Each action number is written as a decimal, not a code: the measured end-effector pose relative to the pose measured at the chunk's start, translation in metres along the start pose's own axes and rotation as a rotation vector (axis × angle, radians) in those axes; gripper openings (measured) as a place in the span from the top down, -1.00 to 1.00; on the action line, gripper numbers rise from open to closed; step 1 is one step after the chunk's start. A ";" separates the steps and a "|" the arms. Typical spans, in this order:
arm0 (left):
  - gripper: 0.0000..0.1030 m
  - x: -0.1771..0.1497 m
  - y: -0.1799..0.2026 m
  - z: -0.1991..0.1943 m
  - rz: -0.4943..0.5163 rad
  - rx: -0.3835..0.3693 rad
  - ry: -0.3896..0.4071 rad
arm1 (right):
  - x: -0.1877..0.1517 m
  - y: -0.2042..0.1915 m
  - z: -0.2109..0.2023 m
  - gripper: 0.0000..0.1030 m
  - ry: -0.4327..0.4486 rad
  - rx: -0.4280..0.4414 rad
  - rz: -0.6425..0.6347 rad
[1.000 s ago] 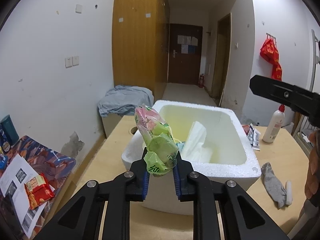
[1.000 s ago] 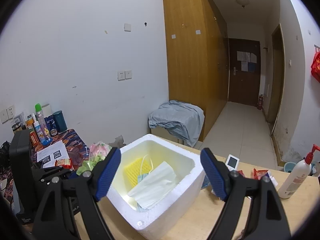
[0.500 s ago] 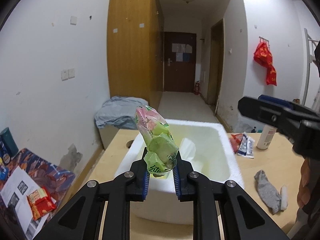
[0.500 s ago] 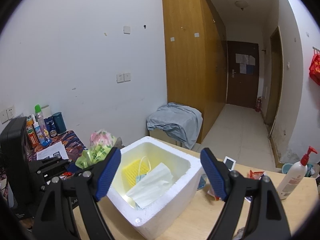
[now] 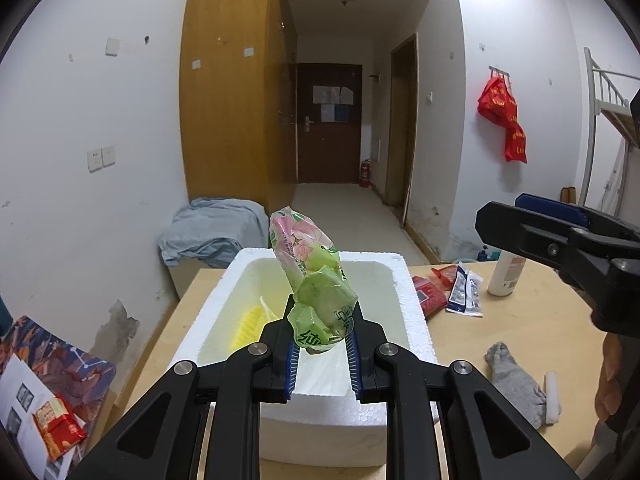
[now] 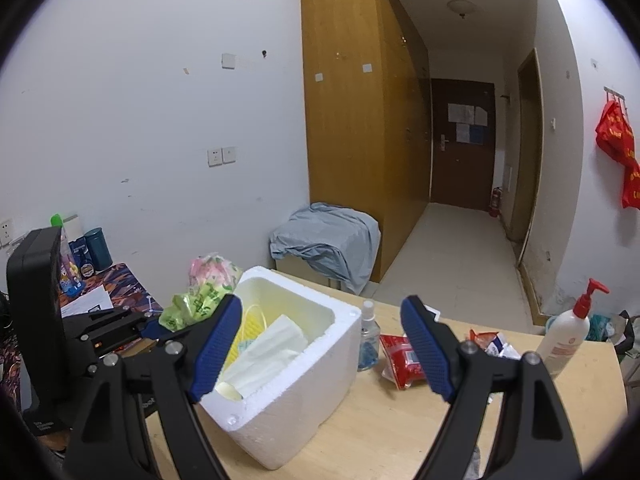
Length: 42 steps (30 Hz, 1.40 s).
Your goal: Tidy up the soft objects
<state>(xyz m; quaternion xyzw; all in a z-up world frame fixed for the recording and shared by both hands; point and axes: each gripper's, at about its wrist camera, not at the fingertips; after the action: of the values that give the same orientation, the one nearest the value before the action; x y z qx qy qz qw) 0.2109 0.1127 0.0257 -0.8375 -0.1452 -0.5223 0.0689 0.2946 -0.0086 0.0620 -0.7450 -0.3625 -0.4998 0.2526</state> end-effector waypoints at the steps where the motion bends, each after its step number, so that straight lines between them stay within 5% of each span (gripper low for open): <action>1: 0.56 0.000 -0.001 0.000 0.005 0.000 0.001 | 0.000 0.000 0.000 -0.65 -0.001 -0.001 -0.002; 3: 0.48 -0.001 -0.001 0.003 0.015 0.007 0.000 | 0.000 -0.001 0.001 -0.65 -0.002 -0.004 -0.003; 8: -0.57 -0.001 0.000 0.001 0.023 0.035 0.028 | -0.001 0.002 -0.001 -0.65 0.001 -0.007 0.003; 11: -0.74 -0.002 -0.002 -0.003 0.017 0.062 0.055 | -0.001 0.003 -0.001 -0.65 0.004 -0.008 0.007; 26: -0.75 0.000 -0.004 -0.021 0.004 0.094 0.074 | 0.000 0.003 -0.017 -0.65 0.023 -0.009 0.009; 31: -0.99 0.003 0.000 -0.049 0.002 0.096 0.115 | -0.001 0.002 -0.038 -0.65 0.041 -0.027 0.012; 42: -0.99 -0.013 0.014 -0.113 0.008 0.106 0.175 | -0.020 0.001 -0.108 -0.86 0.110 -0.072 0.044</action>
<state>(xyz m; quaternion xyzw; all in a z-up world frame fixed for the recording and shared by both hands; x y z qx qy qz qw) 0.1131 0.0673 0.0648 -0.7843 -0.1626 -0.5849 0.1279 0.2302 -0.0949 0.0841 -0.7328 -0.3134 -0.5471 0.2560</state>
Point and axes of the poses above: each gripper's, at about its wrist camera, not at the fingertips, and z roughly the way its jaws point, y to its right, x to its top, and after that the axes turned 2 degrees about -z, right-handed
